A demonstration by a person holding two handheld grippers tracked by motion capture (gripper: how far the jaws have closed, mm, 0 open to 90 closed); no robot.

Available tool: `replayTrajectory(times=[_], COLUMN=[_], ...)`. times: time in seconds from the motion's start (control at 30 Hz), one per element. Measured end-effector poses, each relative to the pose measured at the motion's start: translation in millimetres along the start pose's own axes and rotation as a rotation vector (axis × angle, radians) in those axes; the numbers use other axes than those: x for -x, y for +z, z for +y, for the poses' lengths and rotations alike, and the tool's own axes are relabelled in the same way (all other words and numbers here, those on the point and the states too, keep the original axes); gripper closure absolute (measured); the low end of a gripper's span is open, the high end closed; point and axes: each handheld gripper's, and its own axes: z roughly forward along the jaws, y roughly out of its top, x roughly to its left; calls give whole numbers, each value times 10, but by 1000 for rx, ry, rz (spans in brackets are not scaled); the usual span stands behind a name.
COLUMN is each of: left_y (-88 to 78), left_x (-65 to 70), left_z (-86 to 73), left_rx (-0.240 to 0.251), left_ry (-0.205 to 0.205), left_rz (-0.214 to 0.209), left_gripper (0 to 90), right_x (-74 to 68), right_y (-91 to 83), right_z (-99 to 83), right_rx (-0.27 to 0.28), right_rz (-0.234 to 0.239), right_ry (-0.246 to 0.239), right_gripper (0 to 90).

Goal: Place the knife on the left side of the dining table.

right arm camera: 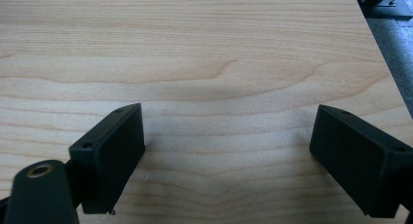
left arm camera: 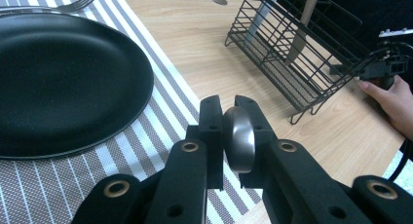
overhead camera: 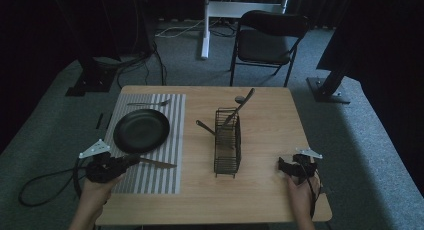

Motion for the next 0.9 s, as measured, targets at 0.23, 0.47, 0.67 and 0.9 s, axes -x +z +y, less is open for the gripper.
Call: replayTrajectory(times=[0.23,0.47,0.67,0.9], left_y=[-12,-18,-1,33], left_x=[-139,-303,-465,-626], left_z=[-66,-153,-247,-341], left_rx=[5,12,18,16], left_ry=[-69,-135,-181,-218], left_rz=[3,8,22,42], left_gripper=[818,782,743,682], right_x=[0,-1,-2,-2], right_y=[0,0,0,-1], right_z=[0,0,0,0], right_rx=[0,0,0,0], right_rz=[0,0,0,1], right_ry=[0,1,2,2], right_gripper=[118,118,118,118])
